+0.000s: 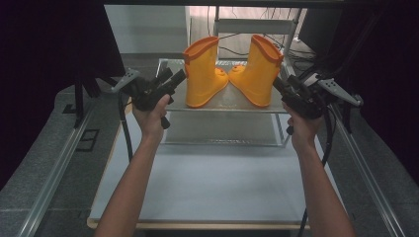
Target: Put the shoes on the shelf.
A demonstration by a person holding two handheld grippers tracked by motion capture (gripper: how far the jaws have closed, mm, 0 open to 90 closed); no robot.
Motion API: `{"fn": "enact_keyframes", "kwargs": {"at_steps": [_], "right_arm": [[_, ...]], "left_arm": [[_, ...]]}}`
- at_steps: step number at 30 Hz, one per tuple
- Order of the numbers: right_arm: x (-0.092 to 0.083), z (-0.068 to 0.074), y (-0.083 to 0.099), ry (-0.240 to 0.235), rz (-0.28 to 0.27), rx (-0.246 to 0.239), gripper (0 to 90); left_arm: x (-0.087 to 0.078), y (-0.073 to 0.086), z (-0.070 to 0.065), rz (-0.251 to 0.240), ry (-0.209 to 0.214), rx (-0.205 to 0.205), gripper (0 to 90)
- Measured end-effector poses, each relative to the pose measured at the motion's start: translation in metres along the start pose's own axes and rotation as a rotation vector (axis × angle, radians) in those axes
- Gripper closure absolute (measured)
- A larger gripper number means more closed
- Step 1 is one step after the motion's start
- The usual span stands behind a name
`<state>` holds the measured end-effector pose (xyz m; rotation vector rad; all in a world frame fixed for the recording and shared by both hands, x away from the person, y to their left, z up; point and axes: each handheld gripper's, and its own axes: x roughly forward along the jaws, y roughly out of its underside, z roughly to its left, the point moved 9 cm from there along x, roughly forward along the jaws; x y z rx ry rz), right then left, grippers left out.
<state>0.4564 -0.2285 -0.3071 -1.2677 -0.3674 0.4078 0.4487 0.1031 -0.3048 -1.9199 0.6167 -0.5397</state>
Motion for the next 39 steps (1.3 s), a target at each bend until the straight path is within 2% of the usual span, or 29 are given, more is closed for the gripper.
{"fn": "enact_keyframes", "kwargs": {"at_steps": [2,7,11,13,18,25,30,35,39], "right_arm": [[-0.003,-0.006,0.002,0.01,0.0,0.003,47.6],[-0.002,-0.02,0.012,0.02,0.057,0.003,68.0],[0.004,-0.028,0.026,0.046,0.125,-0.01,83.4],[0.007,-0.031,0.032,0.064,0.15,-0.014,89.4],[0.016,-0.037,0.047,0.076,0.215,-0.005,89.8],[0.025,-0.039,0.066,0.101,0.285,-0.029,89.9],[0.03,-0.036,0.07,0.117,0.295,-0.048,89.9],[0.033,-0.04,0.071,0.157,0.313,-0.088,89.9],[0.035,-0.042,0.074,0.166,0.335,-0.104,89.9]], "left_arm": [[-0.003,0.003,0.004,0.009,-0.015,0.008,47.6],[0.0,0.015,0.021,0.071,-0.096,0.037,73.2],[0.007,0.027,0.031,0.116,-0.125,0.019,85.7],[0.011,0.032,0.034,0.138,-0.138,0.027,89.4],[0.019,0.046,0.039,0.196,-0.178,0.053,89.8],[0.024,0.06,0.046,0.255,-0.211,0.056,89.9],[0.031,0.069,0.045,0.286,-0.214,0.067,89.9],[0.034,0.071,0.045,0.287,-0.225,0.075,90.0],[0.033,0.074,0.049,0.305,-0.238,0.08,89.9]]}}
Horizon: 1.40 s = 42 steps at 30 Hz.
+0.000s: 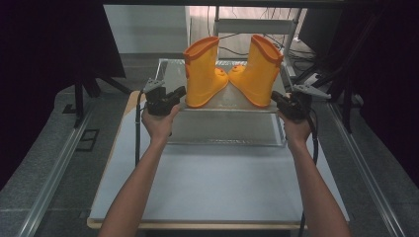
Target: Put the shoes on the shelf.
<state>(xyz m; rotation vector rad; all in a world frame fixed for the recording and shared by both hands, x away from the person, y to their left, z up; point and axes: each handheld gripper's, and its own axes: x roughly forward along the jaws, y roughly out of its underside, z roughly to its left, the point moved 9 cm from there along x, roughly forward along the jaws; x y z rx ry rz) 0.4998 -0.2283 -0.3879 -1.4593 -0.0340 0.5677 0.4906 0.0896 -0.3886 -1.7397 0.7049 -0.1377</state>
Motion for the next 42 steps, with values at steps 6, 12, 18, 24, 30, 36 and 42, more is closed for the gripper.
{"fn": "enact_keyframes", "kwargs": {"at_steps": [6,12,18,24,30,36,42], "right_arm": [[0.001,0.0,0.002,-0.01,0.024,0.018,90.0],[0.003,0.008,0.003,-0.053,0.05,0.021,90.0],[0.007,0.032,0.003,-0.088,0.059,-0.04,90.0],[0.01,0.041,0.005,-0.123,0.063,-0.025,90.0],[0.016,0.06,0.008,-0.159,0.065,-0.05,90.0],[0.019,0.066,0.009,-0.183,0.067,-0.05,90.0],[0.02,0.066,0.009,-0.174,0.062,-0.047,90.0]], "left_arm": [[0.004,0.008,0.002,0.023,-0.015,-0.011,90.0],[0.006,0.009,-0.005,0.024,-0.001,-0.019,90.0],[0.01,0.011,-0.016,0.023,0.004,-0.018,90.0],[0.016,0.013,-0.027,0.027,0.037,-0.042,90.0],[0.026,0.016,-0.047,0.031,0.059,-0.036,90.0],[0.036,0.019,-0.065,0.032,0.074,-0.035,90.0],[0.039,0.019,-0.068,0.027,0.06,-0.046,90.0]]}}
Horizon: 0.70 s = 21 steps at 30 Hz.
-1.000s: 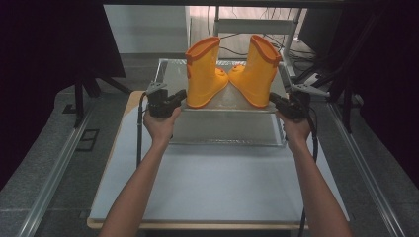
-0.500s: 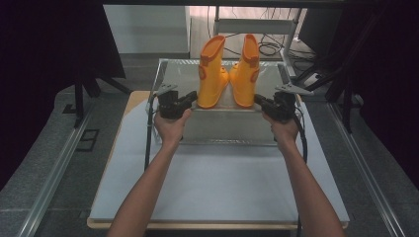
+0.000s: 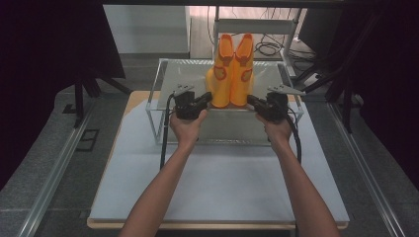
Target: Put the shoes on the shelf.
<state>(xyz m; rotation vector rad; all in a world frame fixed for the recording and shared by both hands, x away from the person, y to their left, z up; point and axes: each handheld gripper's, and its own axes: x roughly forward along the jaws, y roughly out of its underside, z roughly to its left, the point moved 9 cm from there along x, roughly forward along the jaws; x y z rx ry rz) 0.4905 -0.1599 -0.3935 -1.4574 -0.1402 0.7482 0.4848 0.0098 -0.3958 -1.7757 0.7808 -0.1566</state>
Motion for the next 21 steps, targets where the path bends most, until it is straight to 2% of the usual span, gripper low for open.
{"fn": "enact_keyframes", "kwargs": {"at_steps": [5,9,11,13,15,18,21], "right_arm": [[-0.002,-0.001,0.0,-0.004,-0.001,-0.003,90.0],[-0.01,-0.002,-0.003,-0.004,-0.03,0.009,90.0],[-0.017,-0.003,-0.005,-0.016,-0.059,0.027,90.0],[-0.025,-0.004,-0.006,-0.033,-0.081,0.047,89.6],[-0.033,-0.003,-0.005,-0.062,-0.103,0.066,79.0],[-0.046,-0.004,-0.001,-0.084,-0.131,0.082,75.2],[-0.059,-0.003,0.003,-0.107,-0.161,0.094,68.4]], "left_arm": [[-0.004,0.0,0.005,-0.005,0.02,-0.003,89.9],[-0.012,-0.003,0.006,-0.028,0.045,0.02,88.0],[-0.017,-0.005,0.008,-0.039,0.069,-0.007,85.1],[-0.026,-0.006,0.012,-0.061,0.07,-0.019,83.3],[-0.036,-0.008,0.015,-0.084,0.078,-0.038,75.5],[-0.051,-0.007,0.018,-0.091,0.107,-0.073,64.6],[-0.067,-0.004,0.019,-0.104,0.138,-0.083,56.2]]}}
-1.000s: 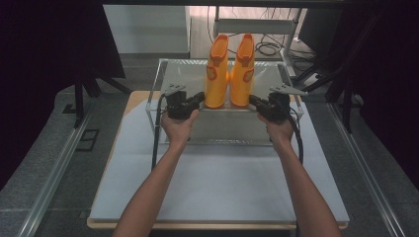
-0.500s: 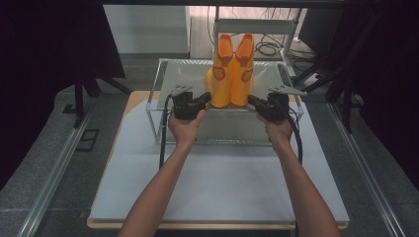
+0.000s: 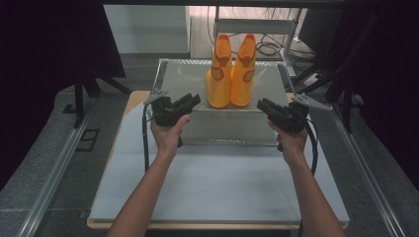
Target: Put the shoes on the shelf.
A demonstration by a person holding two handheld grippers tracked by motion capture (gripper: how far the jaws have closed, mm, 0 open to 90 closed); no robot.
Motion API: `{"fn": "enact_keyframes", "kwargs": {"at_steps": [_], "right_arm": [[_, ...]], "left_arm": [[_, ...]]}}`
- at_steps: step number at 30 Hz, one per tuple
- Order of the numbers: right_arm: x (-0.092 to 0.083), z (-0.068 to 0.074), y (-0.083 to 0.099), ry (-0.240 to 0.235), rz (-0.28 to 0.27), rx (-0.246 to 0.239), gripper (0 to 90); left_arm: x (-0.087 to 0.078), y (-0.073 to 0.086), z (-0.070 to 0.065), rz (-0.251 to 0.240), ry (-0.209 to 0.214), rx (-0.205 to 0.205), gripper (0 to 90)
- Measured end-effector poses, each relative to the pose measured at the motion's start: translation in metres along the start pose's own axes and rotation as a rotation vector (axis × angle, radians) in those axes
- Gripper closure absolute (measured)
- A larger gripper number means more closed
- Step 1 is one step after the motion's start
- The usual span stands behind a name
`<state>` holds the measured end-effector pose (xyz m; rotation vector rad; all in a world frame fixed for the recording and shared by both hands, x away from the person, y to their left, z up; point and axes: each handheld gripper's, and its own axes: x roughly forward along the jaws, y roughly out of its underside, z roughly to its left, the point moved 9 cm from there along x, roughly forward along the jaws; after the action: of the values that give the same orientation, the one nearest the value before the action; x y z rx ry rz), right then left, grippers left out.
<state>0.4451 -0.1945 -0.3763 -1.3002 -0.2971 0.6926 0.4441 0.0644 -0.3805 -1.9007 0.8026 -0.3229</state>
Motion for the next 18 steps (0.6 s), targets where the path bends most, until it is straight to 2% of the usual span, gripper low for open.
{"fn": "enact_keyframes", "kwargs": {"at_steps": [3,7,12,18], "right_arm": [[-0.015,0.003,0.003,-0.023,-0.023,0.007,62.5],[-0.036,0.004,0.012,-0.027,-0.029,-0.019,55.8],[-0.058,0.001,0.032,-0.013,-0.019,-0.052,51.7],[-0.081,-0.004,0.07,0.009,0.01,-0.084,48.6]], "left_arm": [[-0.015,0.004,-0.002,0.005,0.034,0.011,51.4],[-0.036,0.011,-0.003,0.005,0.064,0.024,46.5],[-0.056,0.029,0.0,0.025,0.067,0.042,43.6],[-0.079,0.057,0.011,0.052,0.061,0.044,42.2]]}}
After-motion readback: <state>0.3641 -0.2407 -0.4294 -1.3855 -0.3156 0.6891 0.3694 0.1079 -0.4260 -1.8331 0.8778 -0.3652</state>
